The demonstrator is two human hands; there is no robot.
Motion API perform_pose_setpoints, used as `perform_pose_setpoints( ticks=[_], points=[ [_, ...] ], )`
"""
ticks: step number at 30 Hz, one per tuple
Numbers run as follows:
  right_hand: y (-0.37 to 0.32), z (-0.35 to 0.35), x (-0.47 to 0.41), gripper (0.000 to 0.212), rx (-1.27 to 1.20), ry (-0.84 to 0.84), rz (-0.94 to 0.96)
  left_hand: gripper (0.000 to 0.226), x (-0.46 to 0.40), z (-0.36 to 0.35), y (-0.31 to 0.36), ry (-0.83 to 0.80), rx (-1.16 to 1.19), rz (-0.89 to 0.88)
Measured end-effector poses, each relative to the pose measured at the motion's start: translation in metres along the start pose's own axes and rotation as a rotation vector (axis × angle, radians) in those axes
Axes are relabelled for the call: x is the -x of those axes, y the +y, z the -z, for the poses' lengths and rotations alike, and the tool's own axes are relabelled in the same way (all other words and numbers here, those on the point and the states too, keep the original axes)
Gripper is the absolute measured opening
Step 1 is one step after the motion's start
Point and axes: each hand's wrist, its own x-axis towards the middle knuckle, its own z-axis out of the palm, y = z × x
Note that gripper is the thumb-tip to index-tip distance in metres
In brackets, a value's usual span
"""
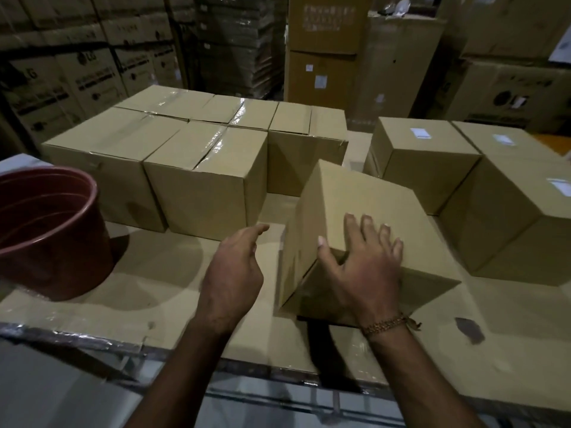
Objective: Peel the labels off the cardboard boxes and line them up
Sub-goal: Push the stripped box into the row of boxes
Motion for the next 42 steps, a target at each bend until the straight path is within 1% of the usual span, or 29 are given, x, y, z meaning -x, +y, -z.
perform_pose_setpoints(
  ticks=[3, 5, 9, 11, 13, 15, 17, 19, 23, 26, 27, 31, 33, 35, 37, 39, 40, 42],
  points=[
    [0.02, 0.005, -0.009, 0.084, -0.12, 0.123, -0.073, 0.043, 0.004, -0.011, 0.0, -0.023, 0.036, 0.006],
    [0.031, 0.008, -0.01, 0.08, -0.203, 0.17, -0.113, 0.048, 0.007, -0.026, 0.0, -0.095, 0.075, 0.064],
    [0.044, 0.013, -0.005, 0.073, -0.32, 0.281, -0.143, 0.078, 0.011, -0.056, 0.003, -0.424, 0.188, 0.319],
    [0.048, 0.014, -0.001, 0.071, -0.391, 0.321, -0.151, 0.078, 0.014, -0.064, 0.011, -0.512, 0.277, 0.384],
    [0.05, 0.017, 0.002, 0.071, -0.448, 0.349, -0.171, 0.07, 0.016, -0.067, 0.017, -0.473, 0.335, 0.371],
    [0.053, 0.021, 0.005, 0.072, -0.506, 0.375, -0.208, 0.065, 0.015, -0.065, 0.023, -0.37, 0.362, 0.351],
    [0.056, 0.022, 0.006, 0.072, -0.602, 0.393, -0.254, 0.064, 0.01, -0.059, 0.026, -0.27, 0.367, 0.324],
    [0.061, 0.018, 0.007, 0.068, -0.701, 0.399, -0.3, 0.065, 0.006, -0.055, 0.029, -0.21, 0.345, 0.27],
    [0.071, 0.003, 0.01, 0.052, -0.789, 0.416, -0.402, 0.07, 0.001, -0.051, 0.03, -0.165, 0.248, 0.176],
    [0.079, -0.003, 0.011, 0.046, -0.829, 0.424, -0.471, 0.075, 0.002, -0.05, 0.032, -0.144, 0.244, 0.143],
    [0.081, -0.005, 0.011, 0.045, -0.837, 0.429, -0.495, 0.077, 0.003, -0.05, 0.032, -0.134, 0.252, 0.137],
    [0.095, -0.019, 0.004, 0.058, -0.82, 0.475, -0.59, 0.076, 0.005, -0.051, 0.031, -0.087, 0.24, 0.104],
    [0.099, -0.024, 0.001, 0.053, -0.773, 0.419, -0.629, 0.072, 0.004, -0.052, 0.031, -0.068, 0.218, 0.088],
    [0.098, -0.028, 0.003, 0.044, -0.696, 0.363, -0.607, 0.068, 0.0, -0.053, 0.029, -0.042, 0.207, 0.079],
    [0.094, -0.031, 0.008, 0.046, -0.624, 0.386, -0.486, 0.067, -0.005, -0.055, 0.026, -0.026, 0.203, 0.081],
    [0.094, -0.035, 0.007, 0.052, -0.556, 0.386, -0.362, 0.066, -0.009, -0.057, 0.022, -0.017, 0.193, 0.087],
    [0.095, -0.038, 0.004, 0.057, -0.526, 0.351, -0.321, 0.066, -0.011, -0.058, 0.02, -0.006, 0.184, 0.09],
    [0.099, -0.041, -0.002, 0.069, -0.455, 0.231, -0.262, 0.064, -0.015, -0.059, 0.017, 0.034, 0.147, 0.092]
  ],
)
